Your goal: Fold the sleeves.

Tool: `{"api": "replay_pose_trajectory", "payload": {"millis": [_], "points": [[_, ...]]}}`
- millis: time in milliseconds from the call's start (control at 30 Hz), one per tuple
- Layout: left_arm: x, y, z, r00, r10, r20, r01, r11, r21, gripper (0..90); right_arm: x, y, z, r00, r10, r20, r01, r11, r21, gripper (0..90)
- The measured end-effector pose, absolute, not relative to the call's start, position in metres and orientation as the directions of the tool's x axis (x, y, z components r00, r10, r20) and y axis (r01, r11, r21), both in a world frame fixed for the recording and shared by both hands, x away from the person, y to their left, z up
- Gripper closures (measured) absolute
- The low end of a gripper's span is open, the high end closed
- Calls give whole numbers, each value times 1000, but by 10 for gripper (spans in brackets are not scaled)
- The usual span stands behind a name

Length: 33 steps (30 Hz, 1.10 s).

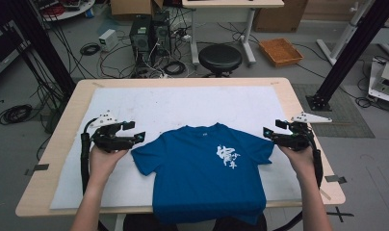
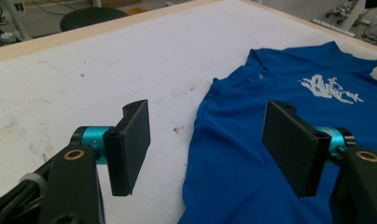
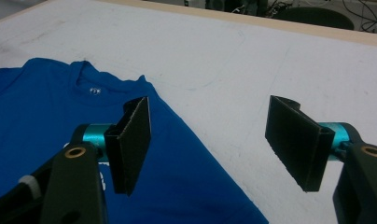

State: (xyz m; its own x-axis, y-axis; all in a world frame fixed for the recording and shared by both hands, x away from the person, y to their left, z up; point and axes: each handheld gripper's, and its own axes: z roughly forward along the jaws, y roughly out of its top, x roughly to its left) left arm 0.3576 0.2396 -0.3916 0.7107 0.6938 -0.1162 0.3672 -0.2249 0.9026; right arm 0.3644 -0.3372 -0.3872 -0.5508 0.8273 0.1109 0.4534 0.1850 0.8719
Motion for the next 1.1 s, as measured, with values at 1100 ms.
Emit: {"api": "replay_pose_trajectory", "payload": {"millis": [1100], "points": [[351,252,-406,695,704,-148,419,-229,879,346,369,-327,-387,-545,833,95,466,207,860,320]]}}
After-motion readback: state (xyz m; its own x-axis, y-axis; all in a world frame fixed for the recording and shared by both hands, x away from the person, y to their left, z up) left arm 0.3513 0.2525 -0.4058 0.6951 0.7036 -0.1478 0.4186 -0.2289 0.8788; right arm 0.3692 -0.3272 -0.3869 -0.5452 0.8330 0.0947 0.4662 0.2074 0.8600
